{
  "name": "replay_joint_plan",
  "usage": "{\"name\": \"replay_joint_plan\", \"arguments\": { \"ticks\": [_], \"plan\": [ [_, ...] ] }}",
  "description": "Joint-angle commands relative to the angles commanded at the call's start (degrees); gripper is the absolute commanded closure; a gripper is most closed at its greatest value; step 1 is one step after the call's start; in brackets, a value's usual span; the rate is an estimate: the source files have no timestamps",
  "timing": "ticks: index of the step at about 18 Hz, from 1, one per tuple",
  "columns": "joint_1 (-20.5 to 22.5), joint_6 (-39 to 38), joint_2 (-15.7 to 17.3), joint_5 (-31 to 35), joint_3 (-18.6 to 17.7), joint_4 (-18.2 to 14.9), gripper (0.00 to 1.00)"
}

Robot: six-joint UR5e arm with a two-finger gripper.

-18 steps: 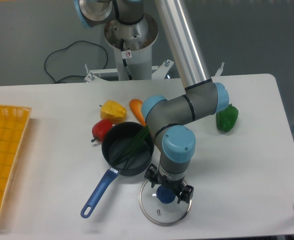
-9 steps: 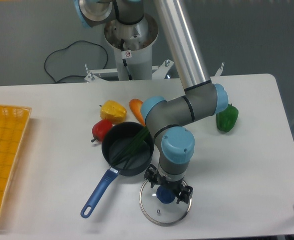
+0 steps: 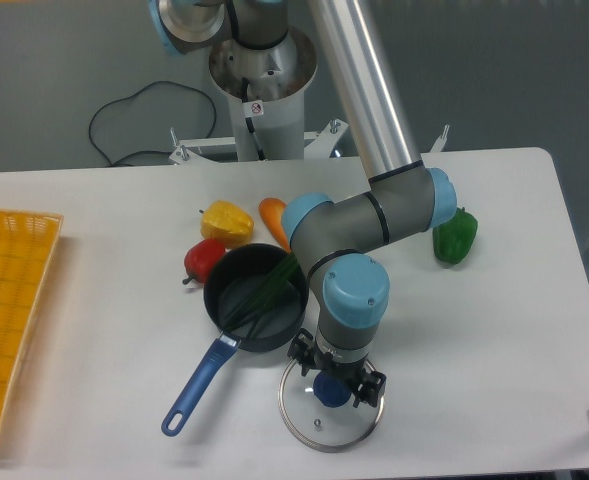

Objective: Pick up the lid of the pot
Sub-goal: 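Close the gripper on the blue knob of the lid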

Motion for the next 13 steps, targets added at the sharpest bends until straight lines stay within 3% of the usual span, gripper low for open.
{"name": "replay_joint_plan", "arguments": {
  "ticks": [13],
  "plan": [
    [-0.4, 0.1, 0.0, 0.4, 0.0, 0.0, 0.00]
  ]
}}
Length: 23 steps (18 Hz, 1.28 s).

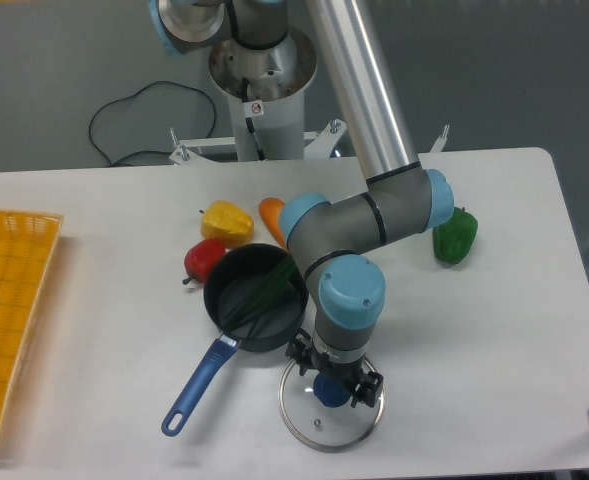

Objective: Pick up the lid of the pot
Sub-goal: 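Close the gripper on the blue knob of the lid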

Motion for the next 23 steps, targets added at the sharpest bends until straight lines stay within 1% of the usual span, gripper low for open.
{"name": "replay_joint_plan", "arguments": {
  "ticks": [15, 19, 20, 22, 23],
  "plan": [
    [0.0, 0.2, -0.1, 0.4, -0.1, -0.1, 0.01],
    [0.0, 0.3, 0.0, 0.4, -0.1, -0.2, 0.09],
    [-0.1, 0.2, 0.0, 0.4, -0.1, -0.2, 0.16],
    [-0.1, 0.3, 0.0, 0.4, -0.1, -0.2, 0.19],
    [0.0, 0.3, 0.0, 0.4, -0.1, -0.2, 0.22]
  ]
}}
